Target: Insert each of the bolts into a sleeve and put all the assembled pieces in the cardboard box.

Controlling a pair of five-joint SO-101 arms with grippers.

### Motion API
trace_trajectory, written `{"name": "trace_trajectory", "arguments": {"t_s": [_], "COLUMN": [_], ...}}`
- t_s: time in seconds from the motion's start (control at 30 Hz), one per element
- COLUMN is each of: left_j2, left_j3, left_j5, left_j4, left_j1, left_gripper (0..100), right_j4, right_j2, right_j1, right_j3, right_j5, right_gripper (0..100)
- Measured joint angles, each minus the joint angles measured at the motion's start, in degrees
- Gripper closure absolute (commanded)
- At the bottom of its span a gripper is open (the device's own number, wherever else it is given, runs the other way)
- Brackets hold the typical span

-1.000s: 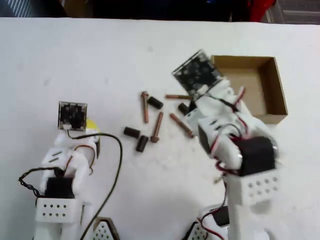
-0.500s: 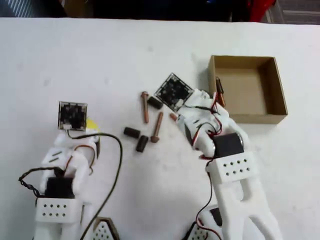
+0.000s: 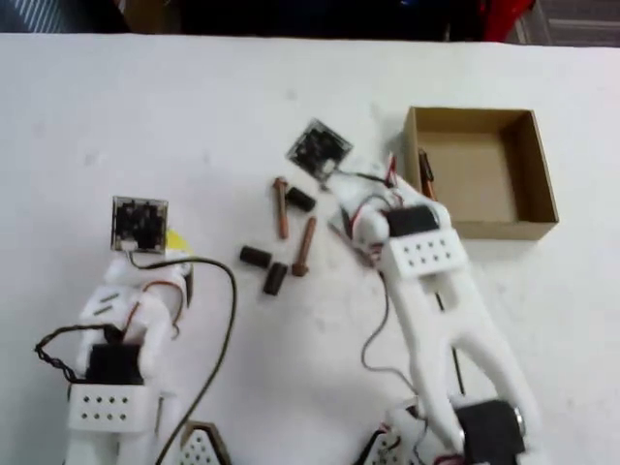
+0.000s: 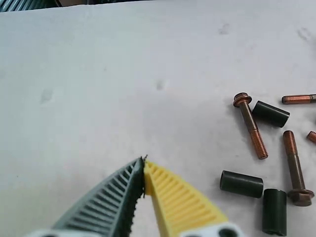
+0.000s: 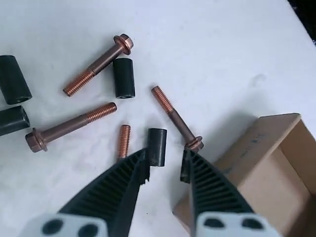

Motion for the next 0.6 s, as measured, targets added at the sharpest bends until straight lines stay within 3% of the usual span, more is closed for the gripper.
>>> {"name": "trace_trajectory", "arguments": {"t_s": [0.2, 0.6], "left_j2": [0.00, 0.00], "left_j3": [0.00, 0.00], "left_j5": [0.00, 0.00], "left_j4": [0.00, 0.00], "left_j1": [0.00, 0.00], "left_gripper": [98, 98], "right_j4": [0.00, 5.19], "right_j2": [9.67, 27.87], "right_j1": [0.09, 0.62], "right_j3": [-5.10, -20.22], "right_j5": [0.00, 0.00], "right_gripper": [85.1, 86.8]}}
